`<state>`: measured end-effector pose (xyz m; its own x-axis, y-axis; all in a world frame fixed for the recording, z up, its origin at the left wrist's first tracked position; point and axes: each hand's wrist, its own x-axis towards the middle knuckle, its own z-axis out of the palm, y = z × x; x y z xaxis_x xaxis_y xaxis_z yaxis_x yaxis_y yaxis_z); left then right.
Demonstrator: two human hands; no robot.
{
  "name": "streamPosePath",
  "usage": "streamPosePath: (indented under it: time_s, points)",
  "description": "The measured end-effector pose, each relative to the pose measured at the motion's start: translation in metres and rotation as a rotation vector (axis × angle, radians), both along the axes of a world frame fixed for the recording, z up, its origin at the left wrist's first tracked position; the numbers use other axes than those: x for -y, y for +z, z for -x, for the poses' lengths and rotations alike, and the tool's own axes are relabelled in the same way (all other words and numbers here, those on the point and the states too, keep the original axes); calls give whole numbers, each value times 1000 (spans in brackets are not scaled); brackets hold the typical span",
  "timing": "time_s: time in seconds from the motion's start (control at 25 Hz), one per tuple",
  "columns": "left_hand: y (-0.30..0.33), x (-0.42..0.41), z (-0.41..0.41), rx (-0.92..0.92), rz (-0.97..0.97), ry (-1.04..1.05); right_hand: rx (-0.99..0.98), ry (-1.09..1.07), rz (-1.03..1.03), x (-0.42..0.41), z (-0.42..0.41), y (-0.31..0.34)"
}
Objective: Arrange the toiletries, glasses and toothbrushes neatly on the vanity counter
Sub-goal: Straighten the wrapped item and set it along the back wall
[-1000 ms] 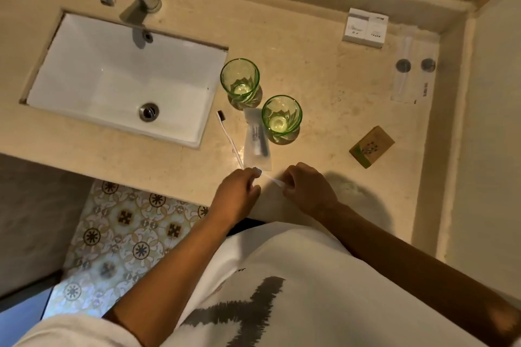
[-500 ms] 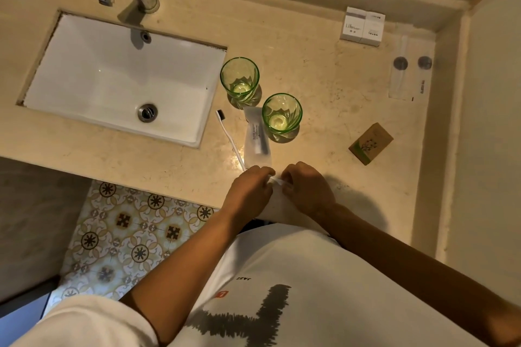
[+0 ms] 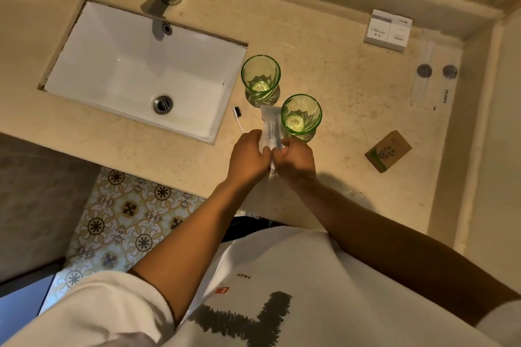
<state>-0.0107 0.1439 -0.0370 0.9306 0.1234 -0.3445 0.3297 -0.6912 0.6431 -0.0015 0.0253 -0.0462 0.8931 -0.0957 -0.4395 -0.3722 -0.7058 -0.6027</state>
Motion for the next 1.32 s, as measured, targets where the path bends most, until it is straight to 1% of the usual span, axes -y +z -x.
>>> streamPosePath:
  time_s: [0.08,0.2,0.28,0.36,0.56,0.72,0.84,0.96,1.08,1.16,1.24,1.32]
  points:
    - [-3,4,-7,-30,29,39,-5,-74,-21,-2,0,0]
    - [-6,6,-10,-143,105,197,-116,-187,-107,-2,-4,-3]
    - [-7,8,-13,-196,174,270,-167,-221,-152,-3,-6,-2]
    - [-5,9,-15,-214,229,313,-179,-236,-183,-3,-7,-2]
    - [-2,7,-18,-238,287,388,-206,-233,-233,-5,-8,5]
    - [4,2,-15,-240,329,435,-203,-272,-328,-5,-7,14]
    - [15,-8,-6,-260,445,468,-248,-244,-414,-1,-1,17]
    - [33,-17,8,-265,553,467,-203,-168,-435,3,8,30]
    - [57,-27,13,-197,682,408,-77,-29,-466,6,13,57]
    - [73,-28,5,-157,760,355,7,11,-505,11,9,76]
    - [87,-25,-14,-133,787,345,75,-20,-530,18,-5,93]
    - [96,-14,-44,-114,771,334,74,-136,-600,28,-28,106]
